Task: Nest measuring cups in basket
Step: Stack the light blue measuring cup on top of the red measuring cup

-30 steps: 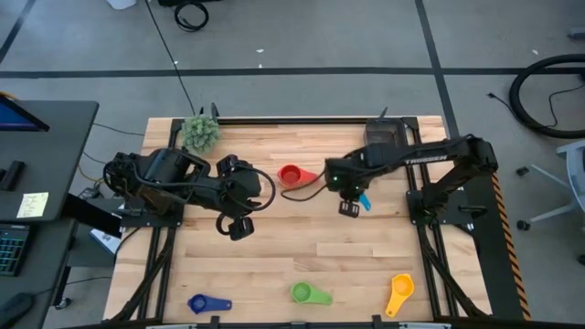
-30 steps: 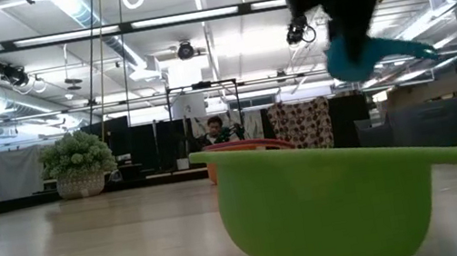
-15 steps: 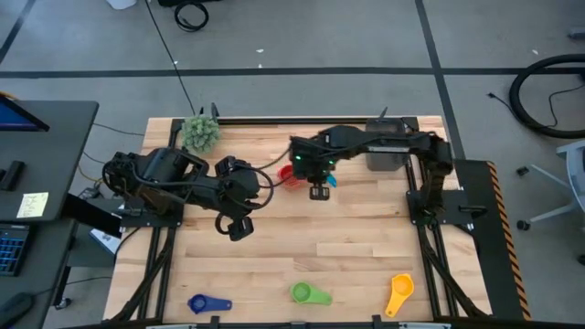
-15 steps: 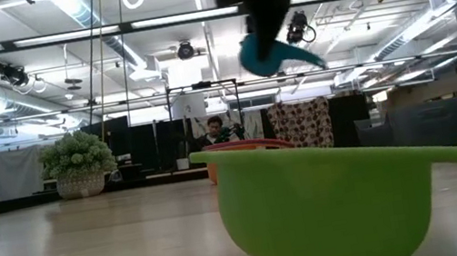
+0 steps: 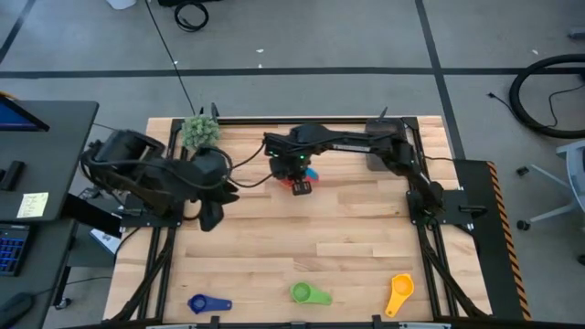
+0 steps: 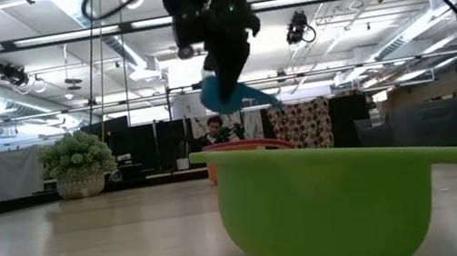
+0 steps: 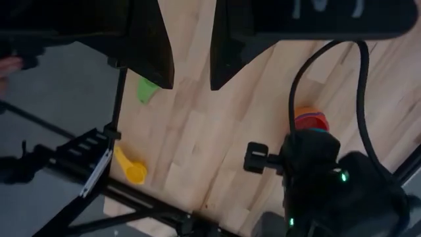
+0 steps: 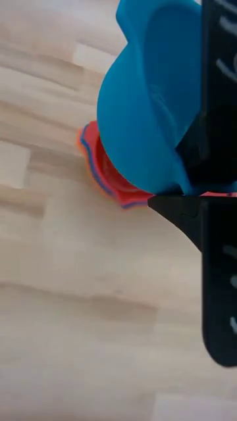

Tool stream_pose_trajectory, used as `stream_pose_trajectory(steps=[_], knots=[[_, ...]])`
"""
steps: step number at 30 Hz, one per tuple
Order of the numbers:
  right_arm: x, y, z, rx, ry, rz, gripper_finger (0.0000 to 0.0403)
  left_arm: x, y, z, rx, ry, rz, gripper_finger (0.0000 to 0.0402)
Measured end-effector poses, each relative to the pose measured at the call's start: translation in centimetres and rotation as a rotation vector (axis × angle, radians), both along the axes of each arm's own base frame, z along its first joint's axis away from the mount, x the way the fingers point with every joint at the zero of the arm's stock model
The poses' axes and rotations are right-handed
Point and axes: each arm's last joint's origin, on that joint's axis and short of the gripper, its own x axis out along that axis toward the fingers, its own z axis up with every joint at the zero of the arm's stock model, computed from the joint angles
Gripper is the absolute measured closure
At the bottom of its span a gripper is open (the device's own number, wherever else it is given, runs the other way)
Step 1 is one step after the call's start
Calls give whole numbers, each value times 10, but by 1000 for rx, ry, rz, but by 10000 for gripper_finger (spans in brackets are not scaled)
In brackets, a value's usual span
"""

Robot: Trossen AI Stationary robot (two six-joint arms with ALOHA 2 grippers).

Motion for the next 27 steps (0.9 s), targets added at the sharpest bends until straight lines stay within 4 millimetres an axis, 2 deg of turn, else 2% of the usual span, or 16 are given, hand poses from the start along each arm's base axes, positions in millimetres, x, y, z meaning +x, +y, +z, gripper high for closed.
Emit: stream_pose_trajectory(steps=[5,9,27], knots=[[7,-14,-23,-67,80,11,391,-8,4,4,-7,-21,4,299],[9,-23,-37,-33,108,7,391,-10,4,5,7,-24,-10,299],[7,-18,-35,45,110,57,391,-10,4,5,19,-24,-20,299]])
